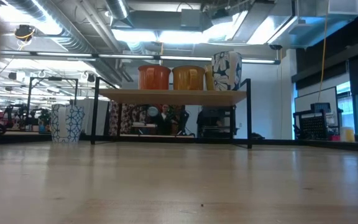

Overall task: Place coffee mugs
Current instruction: Put the yellow patterned mug on the shelf

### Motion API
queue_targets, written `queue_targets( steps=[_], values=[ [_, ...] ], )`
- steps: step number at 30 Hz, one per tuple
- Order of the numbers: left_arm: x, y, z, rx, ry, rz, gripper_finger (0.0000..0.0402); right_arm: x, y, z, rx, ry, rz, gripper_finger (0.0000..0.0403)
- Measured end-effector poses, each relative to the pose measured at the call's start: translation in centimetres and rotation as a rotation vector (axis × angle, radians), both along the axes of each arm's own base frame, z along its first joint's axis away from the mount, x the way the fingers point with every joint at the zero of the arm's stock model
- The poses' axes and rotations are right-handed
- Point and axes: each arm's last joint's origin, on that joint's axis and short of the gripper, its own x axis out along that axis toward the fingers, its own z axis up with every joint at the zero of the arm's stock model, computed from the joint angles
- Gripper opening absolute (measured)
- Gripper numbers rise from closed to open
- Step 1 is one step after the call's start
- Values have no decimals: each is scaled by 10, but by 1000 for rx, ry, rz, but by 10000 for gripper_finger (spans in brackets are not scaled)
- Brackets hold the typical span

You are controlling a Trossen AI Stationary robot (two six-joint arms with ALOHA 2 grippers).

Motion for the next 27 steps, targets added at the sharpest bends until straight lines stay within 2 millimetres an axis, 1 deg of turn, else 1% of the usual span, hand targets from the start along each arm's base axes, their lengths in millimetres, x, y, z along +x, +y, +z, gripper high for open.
queue_targets(
  steps=[4,8,11,14,18,23,27],
  values=[
    [19,25,25,10,-30,3,52,-9,-29,18,-34,-16,-53,205],
    [38,57,46,21,-65,3,52,-15,-69,35,-74,2,-121,205],
    [49,84,59,47,-96,14,52,-21,-100,49,-100,8,-165,205],
    [58,110,68,80,-110,15,52,-26,-130,57,-123,25,-224,205],
    [71,140,76,107,-120,17,52,-33,-162,65,-153,76,-266,205],
    [88,173,83,126,-130,54,52,-38,-196,70,-204,152,-300,205],
    [104,199,95,143,-162,136,52,-40,-220,74,-244,205,-295,205]
  ],
)
